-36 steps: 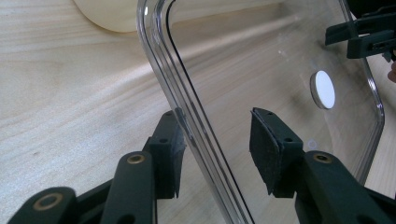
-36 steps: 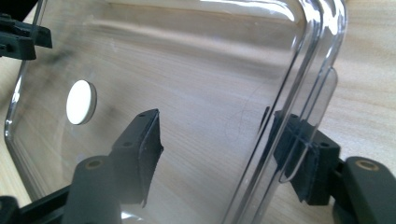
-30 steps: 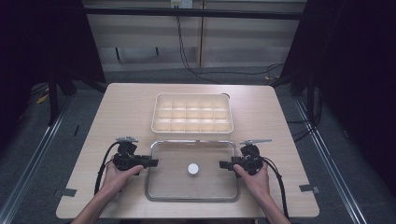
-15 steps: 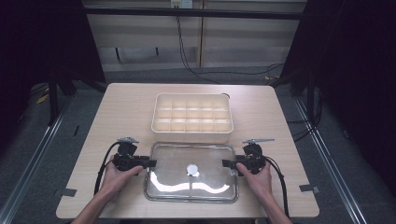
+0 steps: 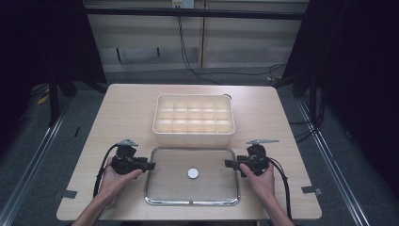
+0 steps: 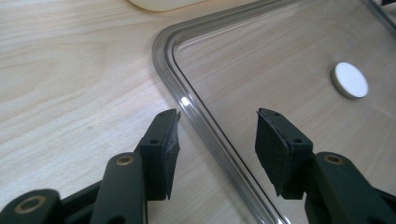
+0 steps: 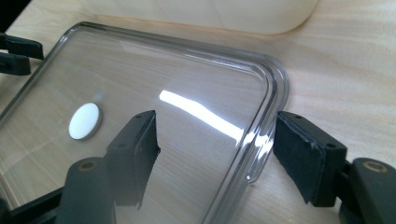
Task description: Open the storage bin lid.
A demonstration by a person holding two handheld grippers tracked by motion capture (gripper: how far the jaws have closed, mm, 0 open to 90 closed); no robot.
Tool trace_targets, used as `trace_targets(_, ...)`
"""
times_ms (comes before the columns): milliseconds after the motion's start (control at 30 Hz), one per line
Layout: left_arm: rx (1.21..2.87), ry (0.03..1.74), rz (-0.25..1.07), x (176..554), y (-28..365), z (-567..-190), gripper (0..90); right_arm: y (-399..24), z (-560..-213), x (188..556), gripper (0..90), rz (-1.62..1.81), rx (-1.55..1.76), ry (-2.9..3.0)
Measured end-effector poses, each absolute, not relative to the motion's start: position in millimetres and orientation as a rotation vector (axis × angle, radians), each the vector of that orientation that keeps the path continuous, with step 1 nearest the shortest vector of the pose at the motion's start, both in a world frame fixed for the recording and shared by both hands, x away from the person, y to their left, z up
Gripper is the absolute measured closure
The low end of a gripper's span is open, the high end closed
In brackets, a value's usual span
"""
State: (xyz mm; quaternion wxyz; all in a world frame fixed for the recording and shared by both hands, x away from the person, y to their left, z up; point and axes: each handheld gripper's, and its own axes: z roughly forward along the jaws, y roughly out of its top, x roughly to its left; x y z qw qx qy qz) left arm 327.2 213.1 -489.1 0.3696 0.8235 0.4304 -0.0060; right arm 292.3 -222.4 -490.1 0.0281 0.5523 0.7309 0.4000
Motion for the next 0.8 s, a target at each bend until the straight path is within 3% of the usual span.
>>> trace_targets(333, 2.053, 1.024, 0.006, 313, 218, -465, 37.0, -238, -469, 283, 28.7, 1.360, 1.591, 2.216)
trace_targets(800, 1.972, 1.049, 0.142, 286, 252, -448, 30.9, -274, -441, 257, 27.9, 1.384, 1.503, 2.014)
